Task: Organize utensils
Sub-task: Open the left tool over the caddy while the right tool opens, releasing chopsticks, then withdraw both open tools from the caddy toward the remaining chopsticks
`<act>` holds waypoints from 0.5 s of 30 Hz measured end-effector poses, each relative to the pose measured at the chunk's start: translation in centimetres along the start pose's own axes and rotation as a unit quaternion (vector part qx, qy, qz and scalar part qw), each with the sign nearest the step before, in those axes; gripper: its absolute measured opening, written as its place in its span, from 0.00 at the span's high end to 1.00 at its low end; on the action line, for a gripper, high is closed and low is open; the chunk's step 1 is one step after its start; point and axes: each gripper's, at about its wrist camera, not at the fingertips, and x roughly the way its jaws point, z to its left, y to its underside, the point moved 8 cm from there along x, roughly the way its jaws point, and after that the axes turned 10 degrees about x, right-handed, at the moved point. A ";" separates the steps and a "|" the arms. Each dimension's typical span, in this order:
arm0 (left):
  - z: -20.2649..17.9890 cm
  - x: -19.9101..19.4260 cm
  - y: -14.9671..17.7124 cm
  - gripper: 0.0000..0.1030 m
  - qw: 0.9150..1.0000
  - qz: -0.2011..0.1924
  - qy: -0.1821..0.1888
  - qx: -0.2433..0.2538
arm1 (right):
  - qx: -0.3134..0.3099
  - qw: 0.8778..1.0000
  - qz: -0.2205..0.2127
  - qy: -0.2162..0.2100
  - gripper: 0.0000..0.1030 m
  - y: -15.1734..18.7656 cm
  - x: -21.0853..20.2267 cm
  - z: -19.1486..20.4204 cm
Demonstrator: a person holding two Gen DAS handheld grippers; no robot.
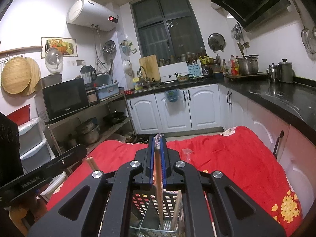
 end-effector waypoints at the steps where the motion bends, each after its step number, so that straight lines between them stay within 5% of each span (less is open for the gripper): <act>1: 0.1 -0.1 0.1 0.96 1.000 0.002 -0.001 0.000 | 0.002 1.000 0.002 0.002 0.94 0.2 0.0 -0.1; 15: 1.1 -1.9 0.7 0.49 1.000 0.013 -0.006 -0.014 | 0.001 1.000 0.024 0.019 0.68 1.5 -1.0 -1.3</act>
